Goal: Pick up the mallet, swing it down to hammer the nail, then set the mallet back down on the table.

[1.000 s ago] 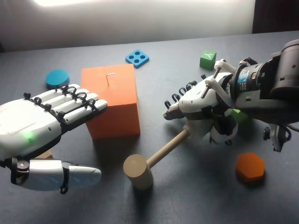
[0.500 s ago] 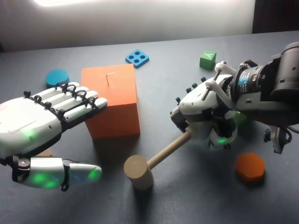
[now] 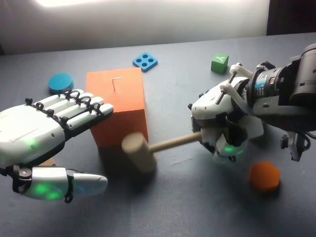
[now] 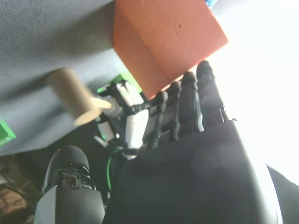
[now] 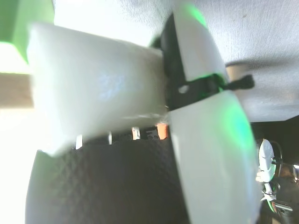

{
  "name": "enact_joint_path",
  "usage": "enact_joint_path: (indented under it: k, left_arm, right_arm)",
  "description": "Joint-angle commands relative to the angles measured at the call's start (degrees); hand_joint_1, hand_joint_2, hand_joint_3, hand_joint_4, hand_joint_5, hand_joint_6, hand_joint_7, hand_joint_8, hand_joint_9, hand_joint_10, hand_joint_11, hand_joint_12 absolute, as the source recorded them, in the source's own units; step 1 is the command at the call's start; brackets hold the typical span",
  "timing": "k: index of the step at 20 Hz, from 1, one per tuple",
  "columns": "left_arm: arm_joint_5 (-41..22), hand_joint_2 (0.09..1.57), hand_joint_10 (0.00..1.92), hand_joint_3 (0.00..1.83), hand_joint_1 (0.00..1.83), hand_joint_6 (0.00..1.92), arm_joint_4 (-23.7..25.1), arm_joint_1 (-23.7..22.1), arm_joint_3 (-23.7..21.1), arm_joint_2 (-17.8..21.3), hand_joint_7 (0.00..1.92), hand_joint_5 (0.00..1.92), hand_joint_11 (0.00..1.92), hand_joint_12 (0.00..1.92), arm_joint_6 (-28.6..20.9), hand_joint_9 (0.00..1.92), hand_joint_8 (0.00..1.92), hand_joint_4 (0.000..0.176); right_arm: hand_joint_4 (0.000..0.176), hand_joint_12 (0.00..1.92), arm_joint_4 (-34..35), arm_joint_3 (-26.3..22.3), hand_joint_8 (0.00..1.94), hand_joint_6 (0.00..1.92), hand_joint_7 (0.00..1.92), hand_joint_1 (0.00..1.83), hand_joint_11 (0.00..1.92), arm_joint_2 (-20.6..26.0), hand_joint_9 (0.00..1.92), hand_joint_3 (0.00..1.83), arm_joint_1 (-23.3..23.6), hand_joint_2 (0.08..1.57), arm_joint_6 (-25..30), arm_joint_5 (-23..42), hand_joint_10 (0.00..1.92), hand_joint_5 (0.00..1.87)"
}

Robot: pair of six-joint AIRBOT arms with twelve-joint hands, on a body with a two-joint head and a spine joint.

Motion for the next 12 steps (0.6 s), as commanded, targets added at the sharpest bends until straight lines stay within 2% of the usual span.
enact_joint_path:
  k: [1,2,3,4,5,8,12]
  left_arm:
    - [-5.2,1.07,0.01,0.0,0.0,0.01,-0.7,-0.1,-0.1,-0.3,0.03,0.04,0.01,0.01,-0.2,0.02,0.01,0.0]
    - [-5.1,1.07,0.0,0.0,0.0,0.01,-0.7,-0.1,-0.1,-0.3,0.02,0.04,0.0,0.0,-0.2,0.01,0.01,0.0]
    - [-5.1,1.07,0.0,0.0,0.0,0.01,-0.7,-0.1,-0.1,-0.3,0.02,0.04,0.01,0.0,-0.2,0.01,0.0,0.0]
    - [-5.1,1.08,0.0,0.0,0.0,0.01,-0.7,-0.1,-0.2,-0.3,0.02,0.05,0.01,0.0,-0.2,0.01,0.0,0.0]
    - [-5.1,1.08,0.0,0.0,0.0,0.01,-0.7,-0.1,-0.2,-0.3,0.01,0.04,0.01,0.0,-0.2,0.0,0.0,0.0]
    - [-5.1,1.07,0.0,0.0,0.0,0.01,-0.7,-0.1,-0.2,-0.3,0.02,0.04,0.0,0.0,-0.2,0.0,0.01,0.0]
    - [-5.1,1.08,0.01,0.0,0.0,0.01,-0.7,-0.1,-0.2,-0.3,0.03,0.06,0.03,0.01,-0.2,0.02,0.01,0.0]
  right_arm:
    - [0.0,1.92,-1.1,-0.3,1.94,1.37,1.26,1.1,1.41,0.4,1.39,0.01,0.4,1.24,-0.4,3.3,1.92,0.76]
    - [0.0,1.92,-1.1,-0.4,1.94,1.49,1.29,1.07,1.45,0.5,1.43,0.02,0.4,1.28,-0.4,3.4,1.92,0.69]
    - [0.0,1.92,-1.1,-0.6,1.94,1.84,1.35,1.22,1.52,0.6,1.52,0.03,0.4,1.34,-0.4,3.4,1.92,1.05]
    - [0.0,1.92,-1.1,-0.8,1.94,1.9,1.43,1.34,1.58,0.7,1.58,0.02,0.4,1.37,-0.5,3.4,1.92,1.32]
    - [0.0,1.92,-1.1,-1.1,1.94,1.92,1.46,1.41,1.6,0.8,1.6,0.01,0.4,1.37,-0.7,3.4,1.92,1.38]
    - [0.0,1.92,-1.1,-2.8,1.94,1.92,1.49,1.56,1.6,2.2,1.61,0.0,0.9,1.34,-1.4,3.6,1.92,1.28]
    - [0.0,1.92,-1.1,-6.9,1.94,1.92,1.44,1.56,1.57,6.7,1.59,0.0,2.5,1.33,-1.9,3.7,1.92,1.2]
